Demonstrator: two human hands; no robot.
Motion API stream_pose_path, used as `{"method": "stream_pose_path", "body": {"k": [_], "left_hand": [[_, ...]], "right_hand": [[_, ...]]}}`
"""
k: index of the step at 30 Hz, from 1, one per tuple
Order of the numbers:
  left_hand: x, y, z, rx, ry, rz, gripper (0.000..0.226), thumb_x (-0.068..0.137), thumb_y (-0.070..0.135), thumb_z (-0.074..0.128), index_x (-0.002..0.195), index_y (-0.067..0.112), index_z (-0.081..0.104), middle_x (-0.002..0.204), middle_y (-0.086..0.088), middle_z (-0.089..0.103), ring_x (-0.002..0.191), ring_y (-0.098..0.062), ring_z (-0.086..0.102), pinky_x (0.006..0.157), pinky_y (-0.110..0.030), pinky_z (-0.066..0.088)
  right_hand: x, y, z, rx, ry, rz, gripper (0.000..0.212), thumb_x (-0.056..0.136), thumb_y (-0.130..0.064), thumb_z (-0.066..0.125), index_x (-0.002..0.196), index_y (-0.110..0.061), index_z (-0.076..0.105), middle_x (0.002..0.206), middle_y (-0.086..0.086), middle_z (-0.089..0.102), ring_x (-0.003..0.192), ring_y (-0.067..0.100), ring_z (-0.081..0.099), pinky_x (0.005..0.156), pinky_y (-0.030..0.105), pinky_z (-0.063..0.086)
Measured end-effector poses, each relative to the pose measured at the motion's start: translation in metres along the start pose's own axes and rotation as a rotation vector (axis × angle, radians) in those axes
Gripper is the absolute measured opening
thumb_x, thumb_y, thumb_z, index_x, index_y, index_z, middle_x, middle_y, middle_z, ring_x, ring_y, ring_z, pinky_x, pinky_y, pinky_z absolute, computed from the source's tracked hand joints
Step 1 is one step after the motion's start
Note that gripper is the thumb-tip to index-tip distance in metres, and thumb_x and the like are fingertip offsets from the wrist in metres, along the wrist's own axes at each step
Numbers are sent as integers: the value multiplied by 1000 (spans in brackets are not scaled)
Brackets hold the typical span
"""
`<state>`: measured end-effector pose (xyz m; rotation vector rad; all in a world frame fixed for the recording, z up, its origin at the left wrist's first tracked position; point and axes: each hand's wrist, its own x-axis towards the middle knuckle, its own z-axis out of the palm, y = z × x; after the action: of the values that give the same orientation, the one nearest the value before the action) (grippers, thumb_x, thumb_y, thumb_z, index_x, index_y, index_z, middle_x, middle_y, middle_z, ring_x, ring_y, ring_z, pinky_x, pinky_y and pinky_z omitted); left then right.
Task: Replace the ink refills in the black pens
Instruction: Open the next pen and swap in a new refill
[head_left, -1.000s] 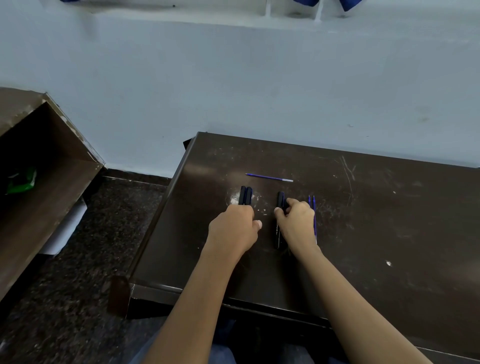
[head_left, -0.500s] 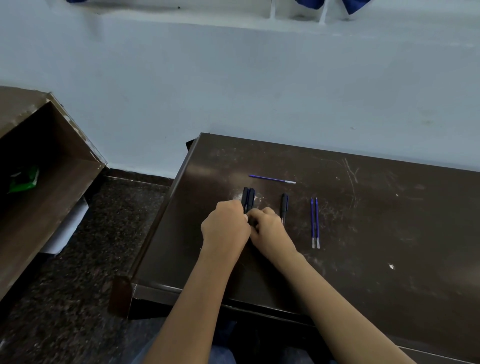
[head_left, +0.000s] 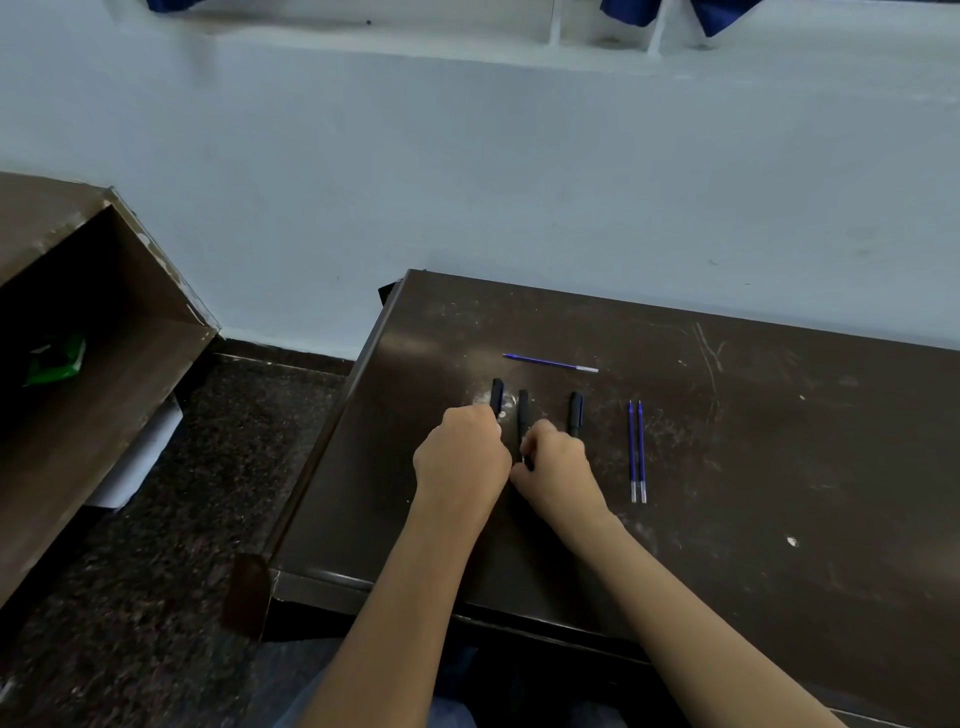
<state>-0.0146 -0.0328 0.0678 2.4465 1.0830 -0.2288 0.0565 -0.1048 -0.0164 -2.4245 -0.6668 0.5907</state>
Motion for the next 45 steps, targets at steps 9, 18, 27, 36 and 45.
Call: {"method": "stream_pose_path", "body": {"k": [9, 18, 27, 36, 45], "left_hand": [[4, 3, 4, -216, 65, -3, 33, 99, 31, 39, 114, 7, 56, 92, -4, 52, 74, -13, 46, 66, -27, 36], [7, 1, 4, -193, 79, 107, 20, 96, 17, 46, 110, 5, 52, 95, -8, 57, 73, -11, 48, 64, -25, 38], [3, 4, 11, -78, -78, 335, 27, 98, 37, 39, 74, 25, 42, 69, 9, 44, 57, -6, 42, 54, -23, 32], [1, 7, 8, 24, -20, 416, 26, 100, 33, 34, 111, 18, 53, 91, 0, 55, 72, -10, 46, 53, -20, 30], [-1, 4, 4, 105, 165, 471, 24, 98, 39, 34, 106, 26, 53, 89, 5, 62, 70, -8, 44, 48, -19, 19]], "right_hand": [[-25, -38, -50, 873, -387, 237, 18, 88, 8, 53, 94, -9, 49, 89, 9, 64, 71, 15, 64, 73, 36, 59], [-17, -29, -60, 719, -303, 167, 19, 91, -12, 59, 108, -7, 52, 98, 10, 66, 79, 16, 66, 76, 33, 59], [-2, 3, -70, 482, -145, 130, 36, 95, -39, 51, 75, -10, 58, 58, 0, 56, 48, 11, 46, 50, 25, 41], [-4, 1, -70, 408, -116, -20, 34, 98, -35, 46, 81, -6, 56, 63, 0, 48, 60, 13, 41, 64, 33, 35], [-6, -3, -68, 502, -114, -20, 29, 98, -29, 46, 80, -9, 54, 62, -1, 45, 59, 12, 38, 63, 33, 33]]}}
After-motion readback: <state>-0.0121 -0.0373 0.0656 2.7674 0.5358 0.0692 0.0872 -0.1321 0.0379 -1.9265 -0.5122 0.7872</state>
